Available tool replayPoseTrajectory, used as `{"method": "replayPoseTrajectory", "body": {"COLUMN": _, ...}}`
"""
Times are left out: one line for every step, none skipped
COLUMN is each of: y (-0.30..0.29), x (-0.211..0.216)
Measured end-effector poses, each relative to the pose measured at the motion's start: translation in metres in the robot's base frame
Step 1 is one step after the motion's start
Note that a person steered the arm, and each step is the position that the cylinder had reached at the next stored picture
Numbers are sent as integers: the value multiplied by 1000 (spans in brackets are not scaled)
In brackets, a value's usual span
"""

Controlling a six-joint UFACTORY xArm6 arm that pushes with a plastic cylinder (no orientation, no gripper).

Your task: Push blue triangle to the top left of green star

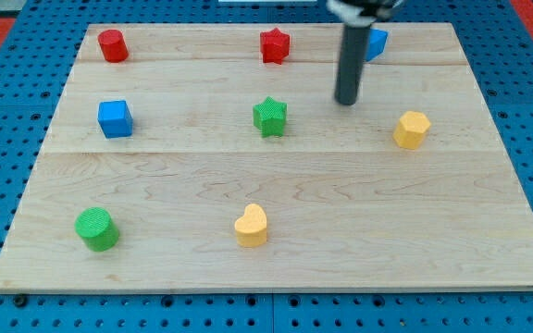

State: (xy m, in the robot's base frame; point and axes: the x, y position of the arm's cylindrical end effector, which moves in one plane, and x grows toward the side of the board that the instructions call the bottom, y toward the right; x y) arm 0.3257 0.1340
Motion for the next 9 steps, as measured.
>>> {"method": "replayPoseTrajectory", "body": {"y": 111, "x": -43}}
{"method": "replayPoseTrajectory", "body": {"y": 93, "x": -86}}
{"method": "replayPoseTrajectory", "body": {"y": 58, "x": -101}}
{"method": "replayPoseTrajectory", "body": {"y": 17, "x": -109}}
{"method": "replayPoseTrajectory", "body": {"y": -10, "x": -81}}
{"method": "replayPoseTrajectory", "body": {"y": -1, "x": 3}}
{"method": "replayPoseTrajectory", "body": {"y": -6, "x": 5}}
{"method": "replayPoseTrajectory", "body": {"y": -85, "x": 9}}
{"method": "replayPoseTrajectory", "body": {"y": -104, "x": -7}}
